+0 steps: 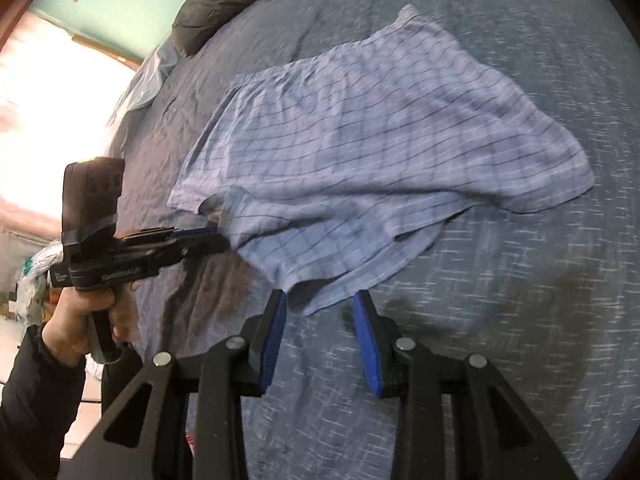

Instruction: Fold clothes

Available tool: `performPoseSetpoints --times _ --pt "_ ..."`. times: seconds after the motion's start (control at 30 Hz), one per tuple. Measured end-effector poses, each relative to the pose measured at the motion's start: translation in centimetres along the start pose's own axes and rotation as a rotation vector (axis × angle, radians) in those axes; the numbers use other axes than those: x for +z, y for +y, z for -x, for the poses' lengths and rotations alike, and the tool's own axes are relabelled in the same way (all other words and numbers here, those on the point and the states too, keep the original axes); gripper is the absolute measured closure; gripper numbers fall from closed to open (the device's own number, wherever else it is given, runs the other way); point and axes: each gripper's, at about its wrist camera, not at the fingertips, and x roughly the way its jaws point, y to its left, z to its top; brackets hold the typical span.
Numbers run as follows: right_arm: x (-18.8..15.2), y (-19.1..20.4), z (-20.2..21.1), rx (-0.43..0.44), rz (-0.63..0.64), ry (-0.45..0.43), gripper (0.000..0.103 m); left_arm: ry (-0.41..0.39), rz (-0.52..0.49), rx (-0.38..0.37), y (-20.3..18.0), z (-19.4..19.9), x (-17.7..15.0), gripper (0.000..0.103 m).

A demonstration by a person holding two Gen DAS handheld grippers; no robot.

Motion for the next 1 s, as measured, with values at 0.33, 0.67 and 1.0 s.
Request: performPoseSetpoints --times 0.33,0.67,1.0 --pt "0.2 2.6 -3.8 0.014 0.037 0.053 0.058 -0.03 -0.038 0.004 -0.5 3.1 -0.8 0.102" --pt "0.2 3.4 -4.7 -0.015 0.116 0.061 0.101 -0.038 -0.02 0.019 -0.1 4.4 -0.9 0.102" --pt "-1.7 4.4 -2.5 -0.018 0.229 0.096 0.101 -0.007 -0.009 0.06 0.8 4.8 -2.2 0.102"
